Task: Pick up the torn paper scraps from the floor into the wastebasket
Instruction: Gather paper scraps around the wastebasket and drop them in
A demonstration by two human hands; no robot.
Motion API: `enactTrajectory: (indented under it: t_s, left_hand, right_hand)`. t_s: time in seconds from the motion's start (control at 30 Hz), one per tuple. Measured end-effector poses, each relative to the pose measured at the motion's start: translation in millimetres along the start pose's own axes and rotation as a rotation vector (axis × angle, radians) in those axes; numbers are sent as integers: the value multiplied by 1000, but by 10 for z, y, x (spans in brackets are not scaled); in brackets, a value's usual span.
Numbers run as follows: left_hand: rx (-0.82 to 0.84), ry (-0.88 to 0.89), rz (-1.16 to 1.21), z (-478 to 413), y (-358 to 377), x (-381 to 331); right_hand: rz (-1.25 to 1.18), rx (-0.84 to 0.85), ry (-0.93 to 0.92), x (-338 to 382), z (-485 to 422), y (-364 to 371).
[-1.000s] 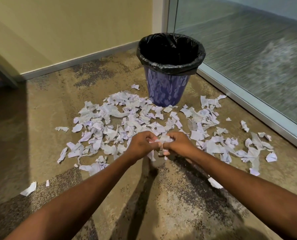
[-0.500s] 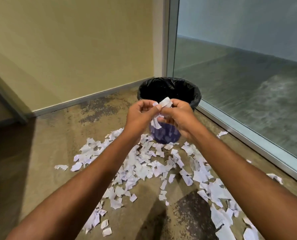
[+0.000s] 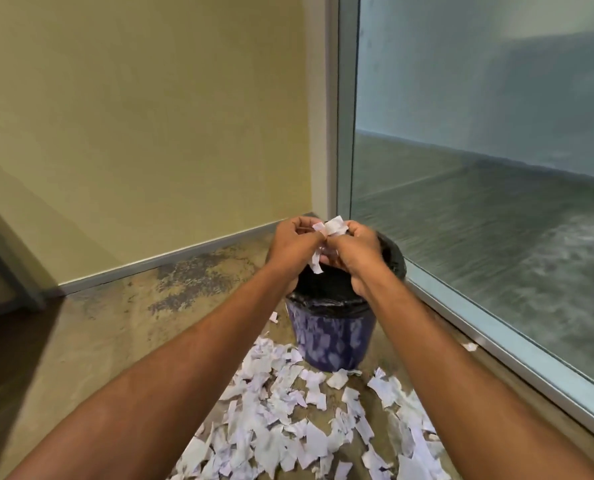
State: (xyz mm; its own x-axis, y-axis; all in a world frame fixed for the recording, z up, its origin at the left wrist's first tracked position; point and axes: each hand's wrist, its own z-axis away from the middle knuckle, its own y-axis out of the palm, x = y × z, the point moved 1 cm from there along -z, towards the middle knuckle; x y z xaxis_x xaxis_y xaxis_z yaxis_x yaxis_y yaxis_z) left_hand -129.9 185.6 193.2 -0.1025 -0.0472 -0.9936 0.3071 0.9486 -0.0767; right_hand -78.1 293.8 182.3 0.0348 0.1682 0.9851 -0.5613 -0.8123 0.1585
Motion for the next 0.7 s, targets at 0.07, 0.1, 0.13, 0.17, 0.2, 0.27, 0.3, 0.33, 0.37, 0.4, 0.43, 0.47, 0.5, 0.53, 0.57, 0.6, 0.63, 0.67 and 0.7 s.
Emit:
enactTrajectory:
  t_s: [0.07, 0.1, 0.13, 0.17, 0.2, 0.27, 0.3, 0.33, 0.37, 0.4, 0.43, 0.47, 0.5, 0.53, 0.57, 0.6, 0.63, 0.67, 0.7]
  left_hand:
    - [19, -50, -5, -73, 72, 59]
    - [30, -67, -22, -96, 102, 79]
    - [45, -80, -47, -114, 127, 94]
    - [63, -91, -74, -128, 145, 102]
    - [76, -101, -100, -137, 156, 96]
    - [80, -107, -163, -157, 159, 80]
    - [81, -104, -200, -176, 155, 85]
    - [89, -102, -235, -193, 149, 95]
    - [102, -102, -264, -203, 138, 105]
    - [119, -101, -283, -210, 126, 120]
    - [136, -99, -291, -216, 114, 138]
    - [143, -95, -295, -220, 105, 151]
    - [135, -87, -303, -222, 97, 160]
    - [122, -73, -303, -211, 90, 166]
    - [107, -62, -299, -191, 83, 165]
    - [91, -49, -292, -169, 79, 163]
    - [71, -33, -288, -144, 66, 163]
    - [51, -12, -282, -111, 50, 159]
    - [23, 15, -276, -72, 27, 151]
  right_hand:
    - [54, -26, 15, -85, -123, -8]
    - [107, -30, 8, -116, -177, -15]
    - [170, -28, -4, -136, -217, -25]
    - [233, -21, -11, -151, -250, -32]
    - [290, -8, -11, -147, -264, -39]
    - [419, 19, -11, -135, -283, -69]
    - [485, 27, -22, -130, -283, -89]
    - [536, 33, -38, -139, -294, -108]
    - [566, 31, -54, -154, -306, -120]
    - [586, 21, -71, -162, -313, -128]
    - [604, 3, -86, -168, -314, -128]
    - [633, -16, -99, -171, -311, -127]
    - [665, -35, -107, -168, -306, -118]
    - [695, -51, -118, -162, -296, -113]
    - [712, -65, -135, -150, -280, -105]
    - [719, -76, -157, -135, -261, -96]
    - [721, -84, -177, -120, -241, -80]
    - [717, -91, -196, -104, -217, -66]
    - [705, -95, -209, -85, -193, -54]
